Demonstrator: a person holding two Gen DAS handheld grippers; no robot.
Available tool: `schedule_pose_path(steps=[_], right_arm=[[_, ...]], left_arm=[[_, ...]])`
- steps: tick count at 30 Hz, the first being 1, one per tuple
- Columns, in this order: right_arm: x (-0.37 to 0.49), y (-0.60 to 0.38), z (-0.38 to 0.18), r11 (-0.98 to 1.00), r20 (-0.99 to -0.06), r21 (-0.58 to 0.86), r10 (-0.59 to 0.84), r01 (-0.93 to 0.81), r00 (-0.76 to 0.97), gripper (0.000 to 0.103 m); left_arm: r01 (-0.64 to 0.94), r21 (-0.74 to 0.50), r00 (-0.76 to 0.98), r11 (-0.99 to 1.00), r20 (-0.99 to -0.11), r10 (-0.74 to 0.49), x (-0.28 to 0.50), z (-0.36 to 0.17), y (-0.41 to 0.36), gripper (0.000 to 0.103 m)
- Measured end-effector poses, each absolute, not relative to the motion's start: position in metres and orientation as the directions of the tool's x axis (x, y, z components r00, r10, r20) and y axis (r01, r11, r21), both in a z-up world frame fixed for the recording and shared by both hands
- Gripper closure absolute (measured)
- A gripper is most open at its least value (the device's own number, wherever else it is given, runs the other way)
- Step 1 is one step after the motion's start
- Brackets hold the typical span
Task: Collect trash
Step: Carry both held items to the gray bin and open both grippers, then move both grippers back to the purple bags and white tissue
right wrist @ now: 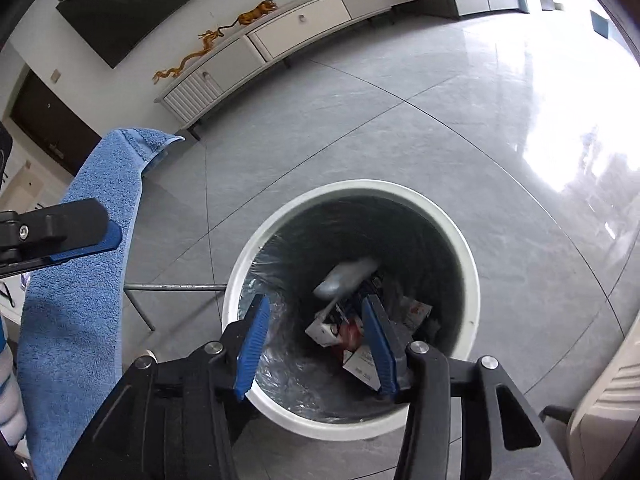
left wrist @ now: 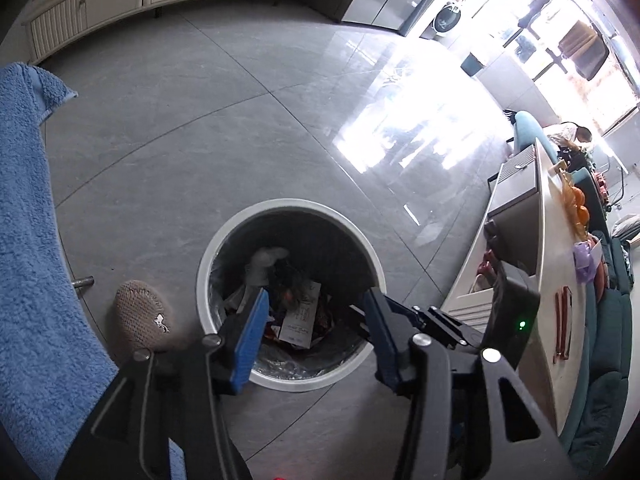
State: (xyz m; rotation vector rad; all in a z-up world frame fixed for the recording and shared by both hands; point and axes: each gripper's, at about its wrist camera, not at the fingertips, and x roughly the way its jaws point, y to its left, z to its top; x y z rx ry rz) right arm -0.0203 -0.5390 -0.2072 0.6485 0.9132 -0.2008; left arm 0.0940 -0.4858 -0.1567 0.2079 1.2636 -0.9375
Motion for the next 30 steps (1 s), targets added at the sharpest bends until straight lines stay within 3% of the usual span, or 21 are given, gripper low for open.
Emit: schedule_pose_path(steps=[9, 21, 22, 25, 30], right_arm=[[-0.039, -0.529, -0.152, 0.814, -0.743, 0.394, 0.01, 0.426, 0.669, 0.051], [-0.066, -0.468, -0.02, 0.903, -0.566, 0.306, -0.082, 0.302, 0.82, 0.041], [-0.066, -0.462, -0.012, 0.909, -0.552, 0.298, -0.084, 0.29, 0.83, 0.041], [-0.071, -0.439, 0.02, 0.93, -0.497, 0.274, -0.082, 0.246, 0.864, 0.038], [-0.072, -0.395, 0.062, 0.955, -0.43, 0.237, -0.061, 0.178, 0.901, 0.027]], left_arm=[[0.716, -0.24, 0.188, 0.655, -0.838, -0.513, 0.078, -0.103, -0.448, 0.055], [0.63, -0.127, 0.486, 0.767, -0.706, -0.515, 0.051, -0.022, -0.31, 0.055], [0.62, -0.12, 0.507, 0.776, -0.693, -0.512, 0.048, -0.014, -0.294, 0.054], [0.567, -0.093, 0.589, 0.818, -0.649, -0.482, 0.04, 0.006, -0.25, 0.038], [0.416, -0.082, 0.718, 0.905, -0.582, -0.383, 0.031, 0.033, -0.165, 0.037]])
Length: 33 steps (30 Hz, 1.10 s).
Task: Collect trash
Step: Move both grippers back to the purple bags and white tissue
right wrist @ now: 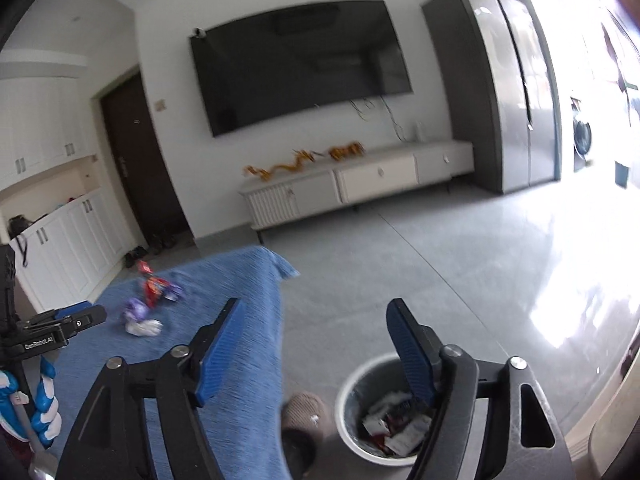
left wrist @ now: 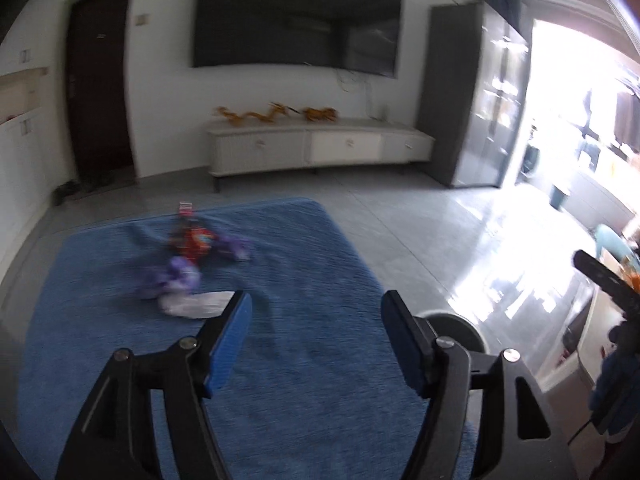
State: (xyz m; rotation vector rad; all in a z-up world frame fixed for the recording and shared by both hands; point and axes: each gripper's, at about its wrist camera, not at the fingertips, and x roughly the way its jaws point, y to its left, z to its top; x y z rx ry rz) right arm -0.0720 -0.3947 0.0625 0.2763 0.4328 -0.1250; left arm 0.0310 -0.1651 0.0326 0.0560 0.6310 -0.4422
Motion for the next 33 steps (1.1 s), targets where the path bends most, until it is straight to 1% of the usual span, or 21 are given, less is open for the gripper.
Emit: schedule_pose_path(steps=[2, 4, 7, 10, 14, 18, 21, 26, 33], right_arm=[[-0.069, -0.379, 0.071, 0.96, -0.421, 0.231, -0.048, 0.158, 0.906, 0.024], [-0.065, -0.361, 0.077, 0.966, -0.419, 0.218, -0.037, 0.141, 0.907, 0.023], [-0.057, -0.336, 0.081, 0.973, -0.422, 0.206, -0.007, 0.103, 0.906, 0.02], [-0.046, -0.31, 0.083, 0.979, -0.429, 0.194, 0.024, 0.066, 0.903, 0.019], [-0.033, -0.282, 0.088, 0.985, -0.438, 0.171, 0.062, 0.016, 0.897, 0.018], [-0.022, -0.26, 0.091, 0.99, -0.448, 0.14, 0.076, -0.015, 0.891, 0.015], [-0.014, -0.243, 0.093, 0.992, -0.459, 0.123, 0.09, -0.037, 0.884, 0.015], [0.001, -0.223, 0.09, 0.992, -0.473, 0.105, 0.11, -0.068, 0.874, 0.015], [0.018, -0.204, 0.082, 0.99, -0.497, 0.103, 0.136, -0.098, 0.857, 0.015]], left_arm=[[0.35, -0.08, 0.76, 0.933, -0.559, -0.332, 0.026, 0.041, -0.128, 0.037], [0.277, -0.063, 0.807, 0.959, -0.527, -0.268, 0.018, 0.048, -0.098, 0.036], [0.192, -0.054, 0.849, 0.98, -0.491, -0.193, 0.008, 0.053, -0.06, 0.03], [0.122, -0.063, 0.88, 0.991, -0.455, -0.137, -0.001, 0.057, -0.022, 0.028], [0.057, -0.078, 0.898, 0.995, -0.431, -0.085, -0.007, 0.057, 0.013, 0.026], [0.013, -0.086, 0.901, 0.996, -0.431, -0.049, -0.006, 0.053, 0.035, 0.025], [-0.015, -0.091, 0.901, 0.996, -0.434, -0.027, -0.006, 0.048, 0.047, 0.025], [-0.035, -0.113, 0.895, 0.993, -0.445, -0.019, -0.003, 0.043, 0.061, 0.025], [-0.051, -0.106, 0.885, 0.993, -0.465, -0.004, 0.002, 0.035, 0.07, 0.025]])
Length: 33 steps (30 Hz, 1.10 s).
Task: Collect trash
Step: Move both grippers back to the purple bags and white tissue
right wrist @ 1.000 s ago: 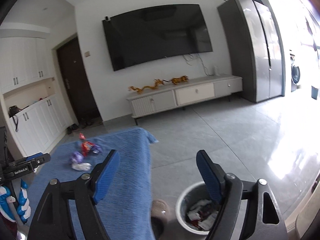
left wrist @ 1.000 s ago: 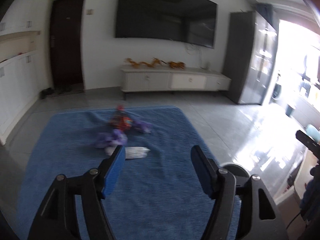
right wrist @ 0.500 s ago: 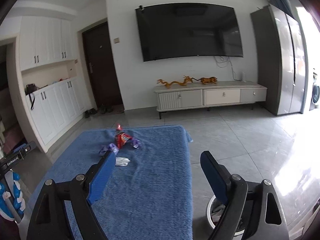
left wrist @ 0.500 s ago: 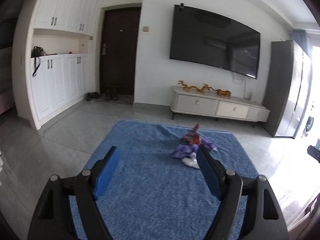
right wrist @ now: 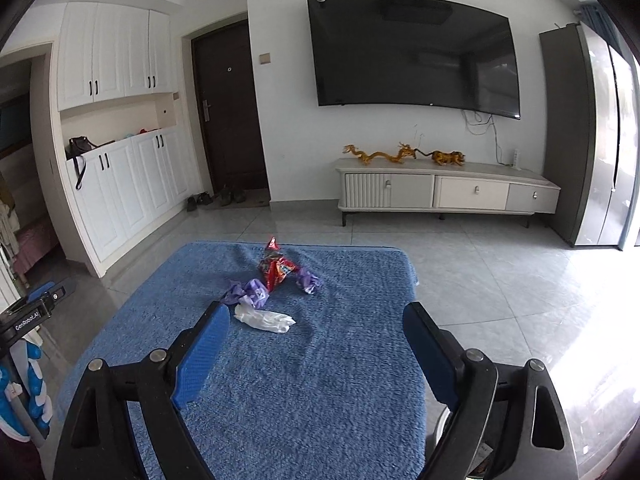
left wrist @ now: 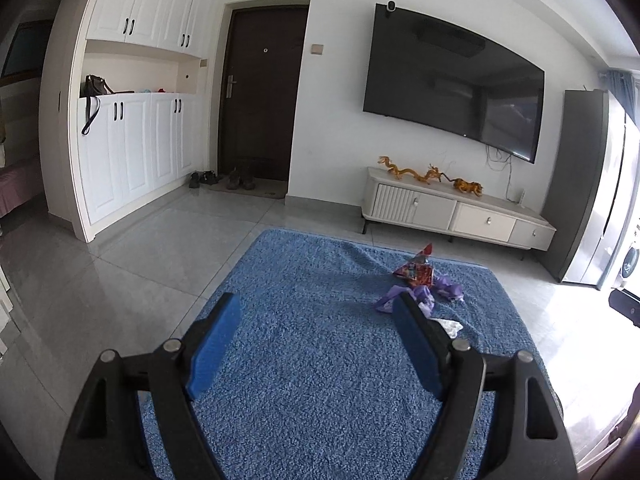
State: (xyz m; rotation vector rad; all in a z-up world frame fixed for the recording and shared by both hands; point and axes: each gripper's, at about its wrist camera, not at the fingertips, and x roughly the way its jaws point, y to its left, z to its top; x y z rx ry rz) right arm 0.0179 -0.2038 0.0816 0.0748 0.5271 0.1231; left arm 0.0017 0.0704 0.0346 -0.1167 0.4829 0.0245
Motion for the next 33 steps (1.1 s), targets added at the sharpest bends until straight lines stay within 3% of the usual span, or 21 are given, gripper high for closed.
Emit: schedule_pose_path(steps=[7, 20, 28, 33], right_arm=[[0.03, -0.195, 0.075, 0.987, -0.513, 0.109, 0.157, -0.117, 0.844, 0.015], [0.078, -0.185, 0.041, 0.973, -0.573, 0.111, 0.229, -0.202, 0.787, 0.015], [0.122, -0.176, 0.0, 0.942, -0.636, 0.111, 0.312, -0.317, 0.705, 0.015], [0.151, -0.169, -0.026, 0.914, -0.667, 0.118, 0.362, -0.388, 0.651, 0.015]], left_arm=[[-0.056, -0.093, 0.866, 0.994, -0.499, 0.002, 0.016, 0.025, 0.072, 0.025], [0.067, -0.108, 0.805, 0.992, -0.582, -0.117, 0.052, -0.001, 0.054, 0.02], [0.309, -0.137, 0.68, 0.941, -0.661, -0.319, 0.125, -0.027, 0.003, 0.02], [0.44, -0.069, 0.621, 0.895, -0.696, -0.359, 0.176, -0.042, -0.046, 0.02]])
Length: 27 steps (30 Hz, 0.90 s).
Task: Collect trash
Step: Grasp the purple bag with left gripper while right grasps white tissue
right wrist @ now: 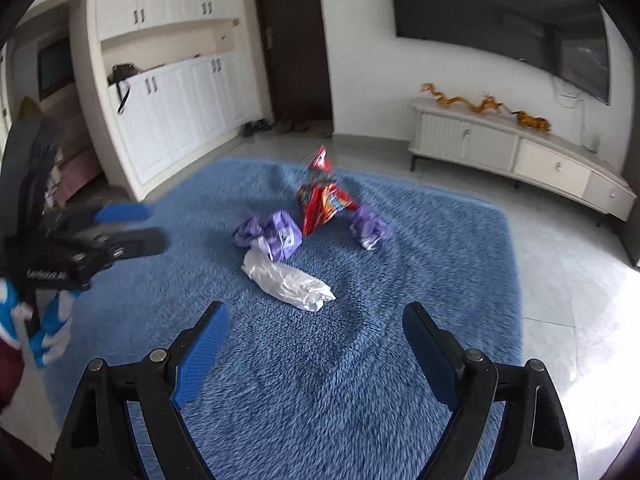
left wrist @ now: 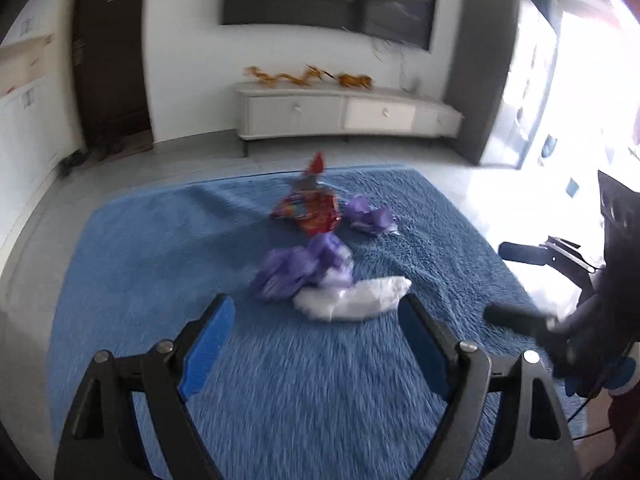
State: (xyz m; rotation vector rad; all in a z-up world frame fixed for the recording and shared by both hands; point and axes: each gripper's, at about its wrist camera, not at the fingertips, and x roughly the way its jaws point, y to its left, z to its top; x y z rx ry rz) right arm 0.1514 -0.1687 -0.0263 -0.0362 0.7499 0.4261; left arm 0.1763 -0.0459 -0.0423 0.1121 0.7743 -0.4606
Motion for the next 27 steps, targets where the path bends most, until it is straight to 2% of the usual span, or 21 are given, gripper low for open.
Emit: schedule_pose_path(steps=[5, 12, 13, 14, 15, 17, 19, 21, 24, 25, 27], right_arm=[[0.178, -0.156, -0.042, 0.883, -0.684, 0.111, 0.401, -0.456, 0.609, 0.015], [0.203, -0.141, -0.063, 0.848, -0.719, 0.094, 0.42, -0.521, 0.553, 0.015], [0.207, -0.139, -0.065, 0.845, -0.723, 0.095, 0.423, -0.527, 0.547, 0.015], [0.21, -0.136, -0.068, 0.84, -0.728, 0.096, 0.425, -0.534, 0.538, 0.015], [0.215, -0.133, -0.07, 0.836, -0.733, 0.095, 0.426, -0.54, 0.531, 0.015], [0.223, -0.128, -0.075, 0.832, -0.742, 0.094, 0.425, -0.547, 0.519, 0.015], [0.231, -0.122, -0.08, 0.827, -0.747, 0.098, 0.429, -0.554, 0.508, 0.017], [0.236, -0.117, -0.085, 0.821, -0.757, 0.098, 0.428, -0.562, 0.493, 0.034], [0.237, -0.11, -0.091, 0.814, -0.777, 0.083, 0.414, -0.576, 0.474, 0.05], [0.235, -0.109, -0.09, 0.811, -0.778, 0.077, 0.413, -0.581, 0.474, 0.053], [0.229, -0.107, -0.09, 0.804, -0.777, 0.067, 0.414, -0.591, 0.474, 0.07]], left_arm=[[0.532, -0.008, 0.584, 0.847, -0.721, -0.374, 0.226, -0.062, -0.084, 0.02], [0.53, -0.091, 0.472, 0.843, -0.794, -0.382, 0.277, -0.106, -0.076, 0.021], [0.526, -0.115, 0.459, 0.843, -0.796, -0.395, 0.279, -0.11, -0.071, 0.025], [0.525, -0.144, 0.444, 0.839, -0.795, -0.414, 0.28, -0.113, -0.066, 0.036], [0.527, -0.171, 0.428, 0.833, -0.793, -0.433, 0.281, -0.115, -0.063, 0.04], [0.521, -0.221, 0.409, 0.825, -0.783, -0.468, 0.28, -0.117, -0.055, 0.055], [0.522, -0.236, 0.407, 0.82, -0.776, -0.482, 0.276, -0.117, -0.052, 0.062], [0.516, -0.24, 0.416, 0.822, -0.769, -0.486, 0.27, -0.115, -0.049, 0.067], [0.501, -0.243, 0.435, 0.831, -0.759, -0.484, 0.259, -0.111, -0.04, 0.07], [0.488, -0.246, 0.449, 0.838, -0.753, -0.482, 0.254, -0.108, -0.035, 0.07], [0.469, -0.254, 0.466, 0.846, -0.742, -0.481, 0.244, -0.103, -0.029, 0.07]])
